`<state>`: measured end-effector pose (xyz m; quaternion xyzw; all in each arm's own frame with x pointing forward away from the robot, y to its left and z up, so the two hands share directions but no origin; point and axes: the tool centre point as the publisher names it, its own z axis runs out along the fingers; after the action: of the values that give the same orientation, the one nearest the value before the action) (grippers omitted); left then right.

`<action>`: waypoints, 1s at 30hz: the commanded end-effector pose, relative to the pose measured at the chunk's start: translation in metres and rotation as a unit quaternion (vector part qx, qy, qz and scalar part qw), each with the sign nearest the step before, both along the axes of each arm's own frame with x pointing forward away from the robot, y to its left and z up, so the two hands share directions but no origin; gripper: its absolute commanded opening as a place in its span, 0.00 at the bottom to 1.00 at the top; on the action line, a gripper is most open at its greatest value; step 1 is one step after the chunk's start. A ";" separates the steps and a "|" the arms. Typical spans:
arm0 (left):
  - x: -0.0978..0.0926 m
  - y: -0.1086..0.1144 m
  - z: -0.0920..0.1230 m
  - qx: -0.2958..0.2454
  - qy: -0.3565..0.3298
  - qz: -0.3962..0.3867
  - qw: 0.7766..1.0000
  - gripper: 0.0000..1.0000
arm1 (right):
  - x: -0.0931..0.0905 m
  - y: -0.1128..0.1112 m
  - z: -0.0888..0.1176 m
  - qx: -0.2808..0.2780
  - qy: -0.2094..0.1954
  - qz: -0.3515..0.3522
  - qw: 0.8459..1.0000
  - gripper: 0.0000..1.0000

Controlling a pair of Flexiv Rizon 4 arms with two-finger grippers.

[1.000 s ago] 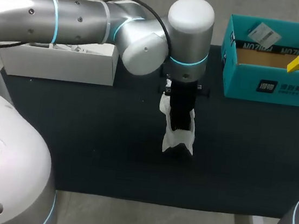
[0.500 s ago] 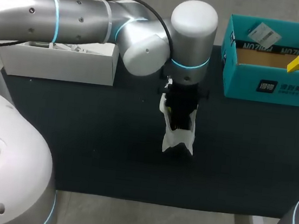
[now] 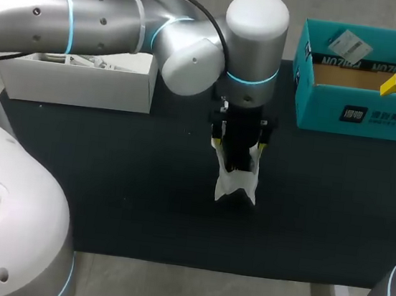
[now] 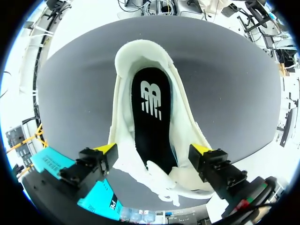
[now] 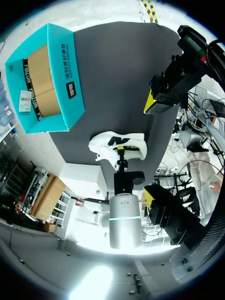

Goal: Take the shoe out of the shoebox, open the shoe tongue, remove and reinsert the insole, then place the shoe into the shoebox

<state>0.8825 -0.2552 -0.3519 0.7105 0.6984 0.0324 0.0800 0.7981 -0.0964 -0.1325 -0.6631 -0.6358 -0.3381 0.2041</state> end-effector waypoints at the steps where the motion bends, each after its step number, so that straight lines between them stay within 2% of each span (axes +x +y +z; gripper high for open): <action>1: -0.003 0.004 0.007 -0.003 -0.001 0.000 1.000 1.00 | 0.000 0.000 0.000 -0.001 0.001 -0.001 1.000 1.00; 21: -0.011 0.010 0.040 -0.021 0.005 -0.004 1.000 1.00 | 0.000 0.000 0.000 -0.001 0.001 -0.001 1.000 1.00; 27: -0.001 0.018 0.069 -0.023 0.001 0.004 1.000 1.00 | 0.000 0.000 0.000 -0.001 0.001 -0.001 1.000 1.00; 30: 0.014 0.020 0.078 -0.018 -0.019 0.013 1.000 1.00 | 0.000 0.000 0.000 -0.001 0.001 -0.001 1.000 1.00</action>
<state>0.8950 -0.2398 -0.2862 0.7006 0.7052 0.0297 0.1049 0.7981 -0.0964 -0.1325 -0.6631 -0.6358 -0.3382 0.2041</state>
